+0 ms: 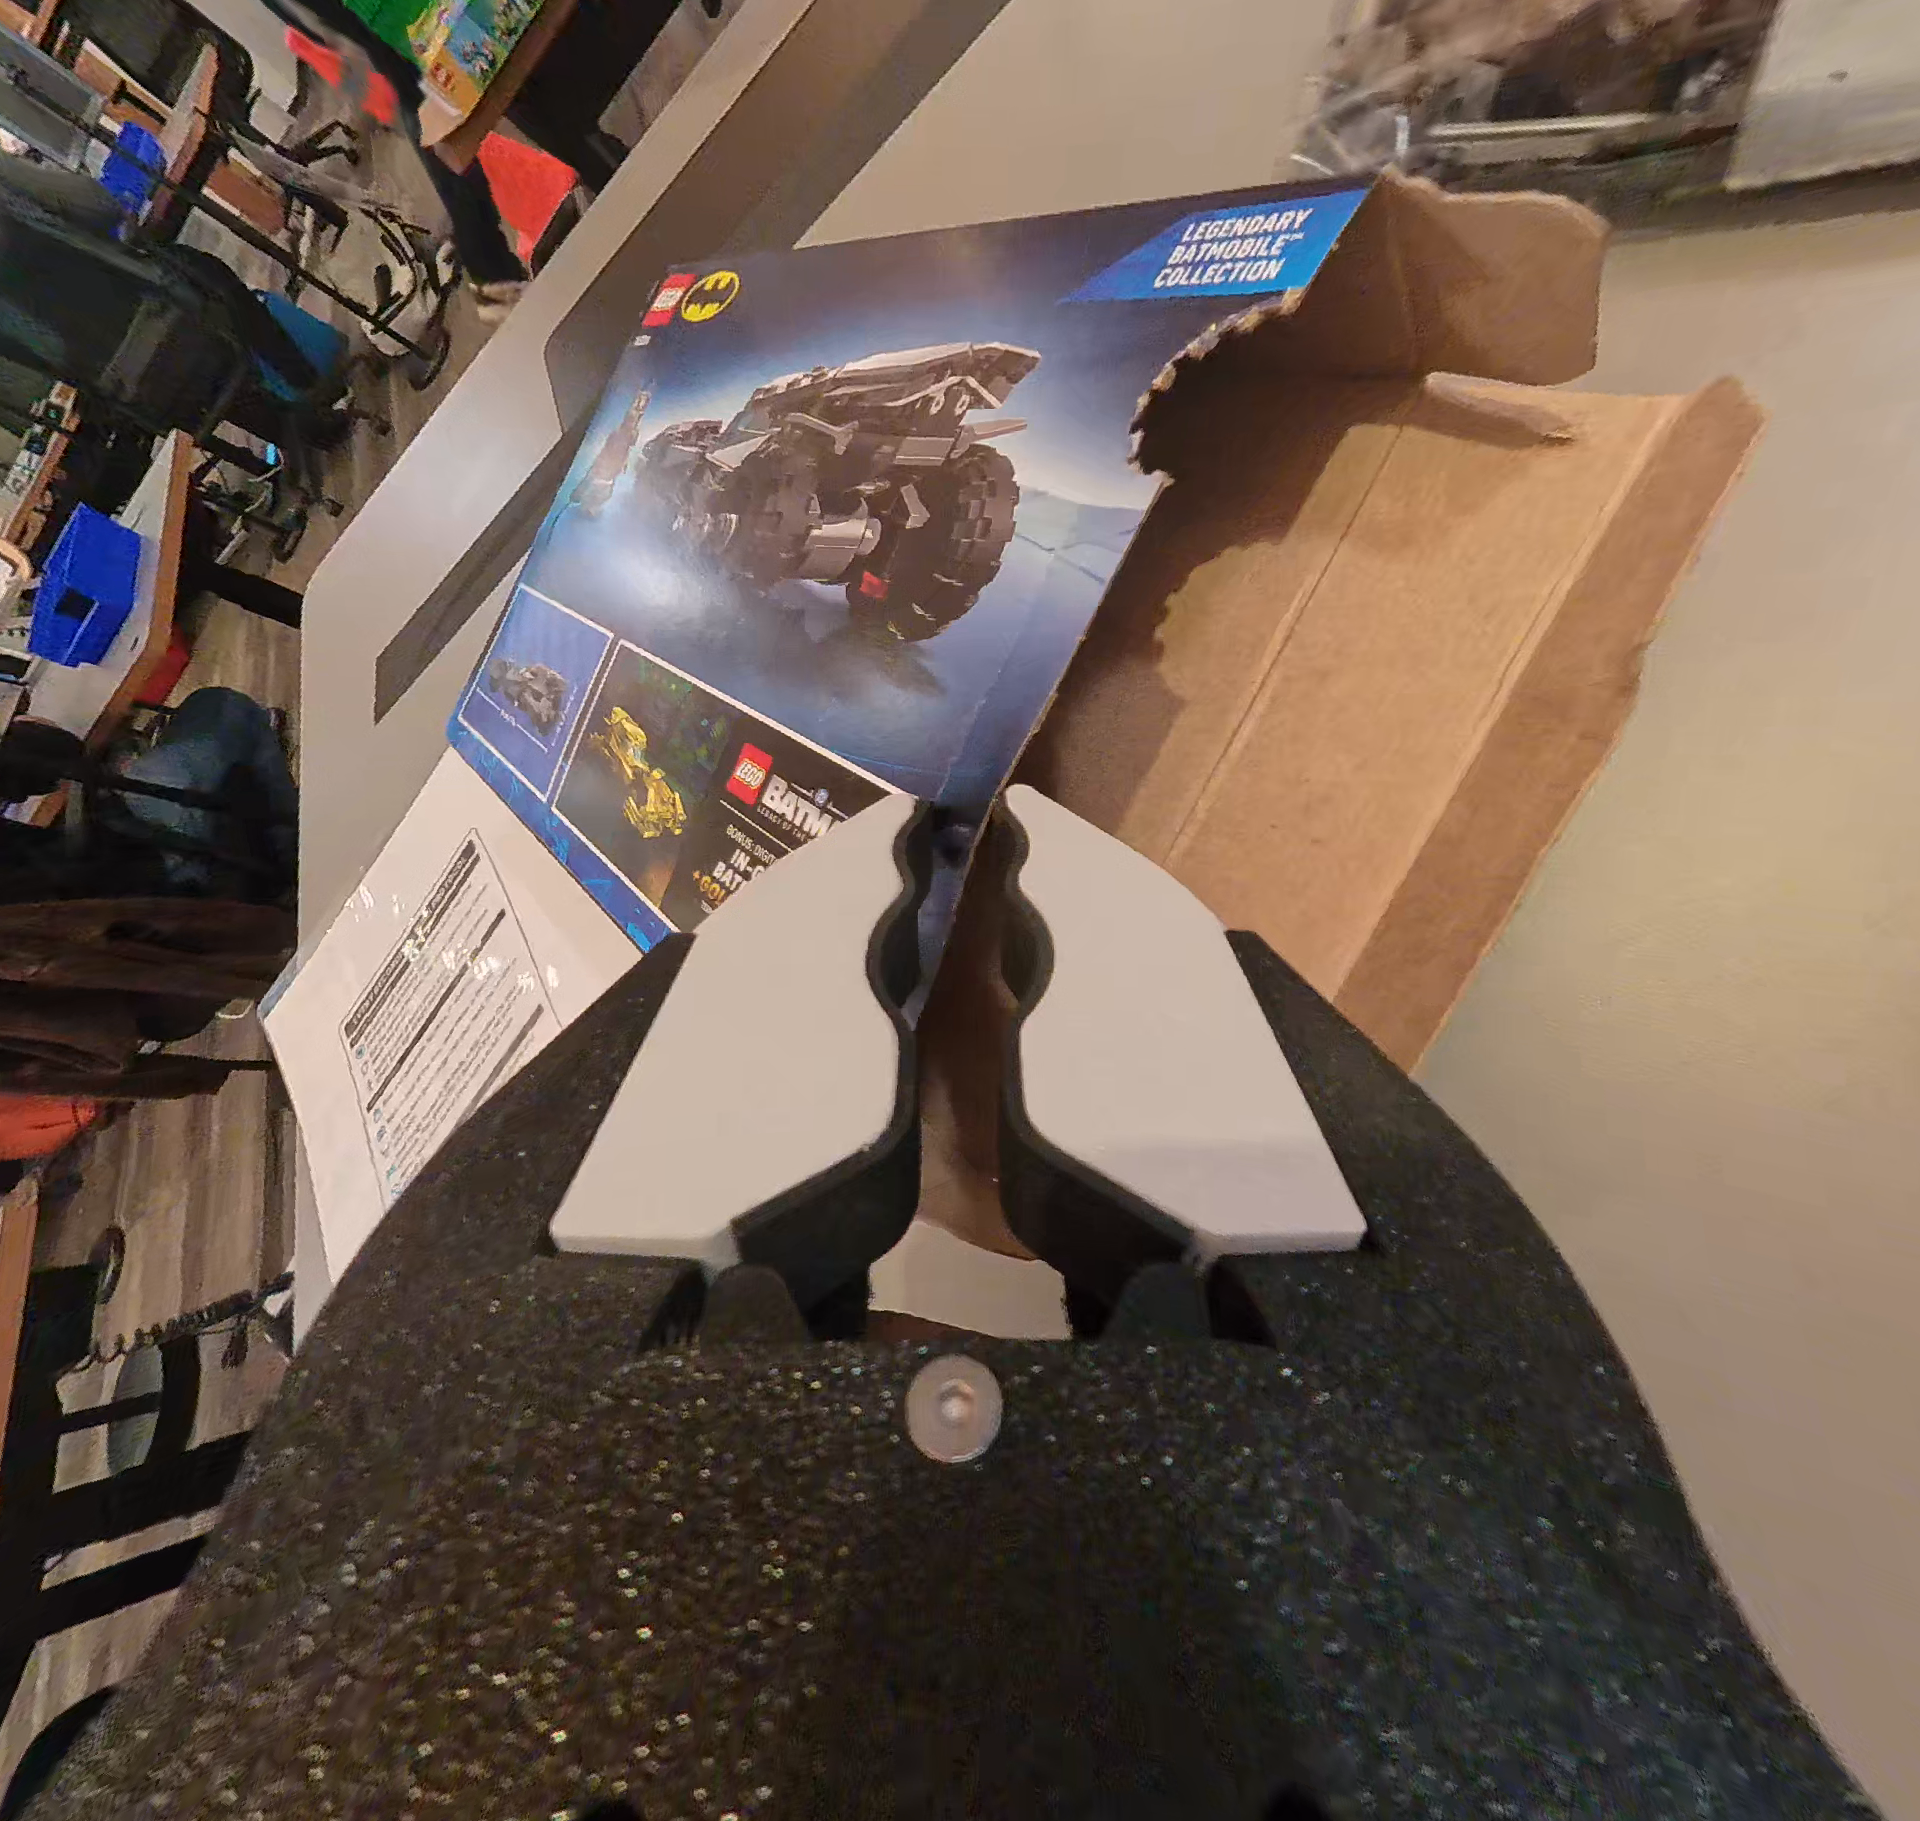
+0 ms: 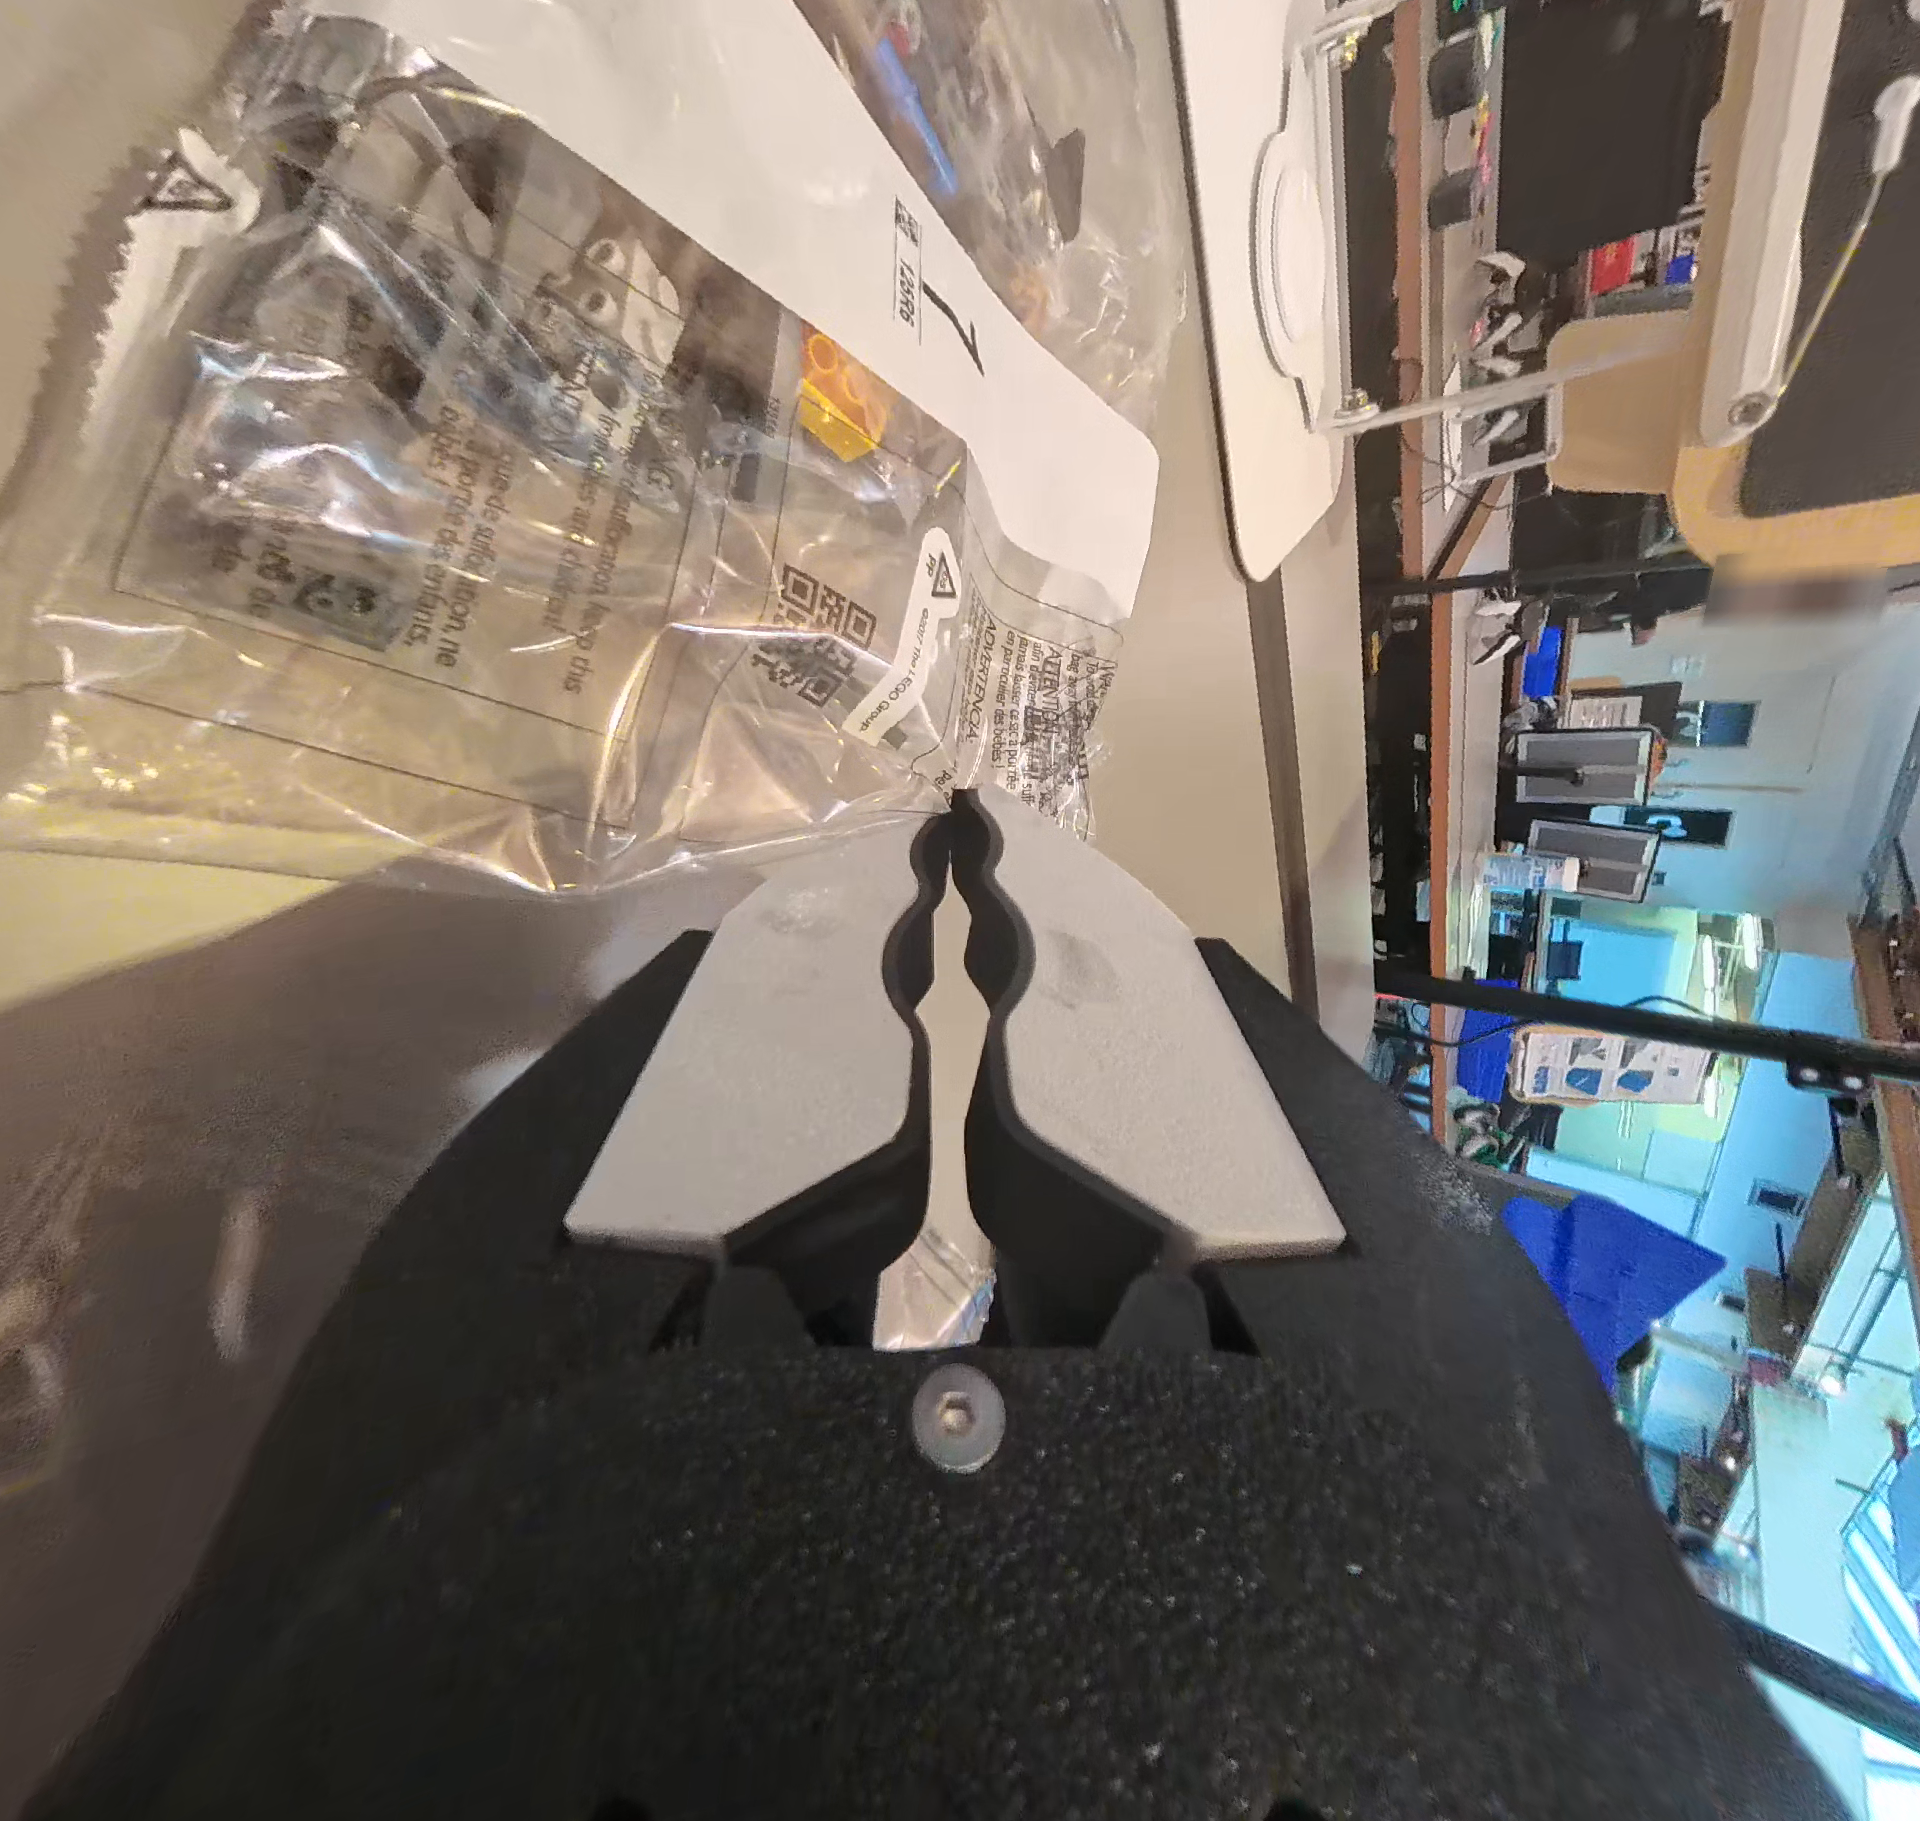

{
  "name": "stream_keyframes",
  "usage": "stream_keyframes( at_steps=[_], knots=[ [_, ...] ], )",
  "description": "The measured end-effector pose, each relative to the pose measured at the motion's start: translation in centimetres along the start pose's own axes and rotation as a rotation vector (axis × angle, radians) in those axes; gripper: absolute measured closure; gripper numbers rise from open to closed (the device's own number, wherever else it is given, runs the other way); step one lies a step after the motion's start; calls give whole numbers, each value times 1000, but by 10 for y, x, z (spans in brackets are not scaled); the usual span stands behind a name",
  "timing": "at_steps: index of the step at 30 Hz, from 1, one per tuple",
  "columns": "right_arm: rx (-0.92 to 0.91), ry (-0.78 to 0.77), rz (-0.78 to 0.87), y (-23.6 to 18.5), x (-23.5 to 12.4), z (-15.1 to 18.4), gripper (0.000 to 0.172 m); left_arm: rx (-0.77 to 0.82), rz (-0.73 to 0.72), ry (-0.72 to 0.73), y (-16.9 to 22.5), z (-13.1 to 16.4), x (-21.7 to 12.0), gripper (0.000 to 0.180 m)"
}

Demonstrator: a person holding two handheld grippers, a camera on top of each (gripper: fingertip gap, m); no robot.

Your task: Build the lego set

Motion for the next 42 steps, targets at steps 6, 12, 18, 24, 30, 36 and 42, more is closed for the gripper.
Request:
stream_keyframes(
  at_steps=[6,12,18,24,30,36,42],
  knots=[
    [5,-27,-15,-3,10,-3,169,30,42,-10,15,3,3,169],
    [49,-49,1,-1,-9,8,144,51,82,9,25,0,1,167],
    [110,-16,16,7,-49,22,138,67,87,7,30,-2,1,167],
    [284,34,-18,25,-105,82,133,95,116,104,41,-21,-19,149],
    [349,44,-25,19,-154,160,127,97,322,289,99,-64,-51,142],
    [375,93,-42,-10,-176,205,124,148,550,396,189,-102,-63,142],
    [358,201,-92,-32,-180,210,123,192,635,447,246,-124,-63,142]
  ],
)
Point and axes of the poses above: each gripper's, where its closed fingertips meet, x out along the fingers, z out of its underside, y = z × x across the jaws, the point moved 2 cm from there along -x, back along the fingers, and after that the axes turned 7 degrees about y, right-handed, at the moved point
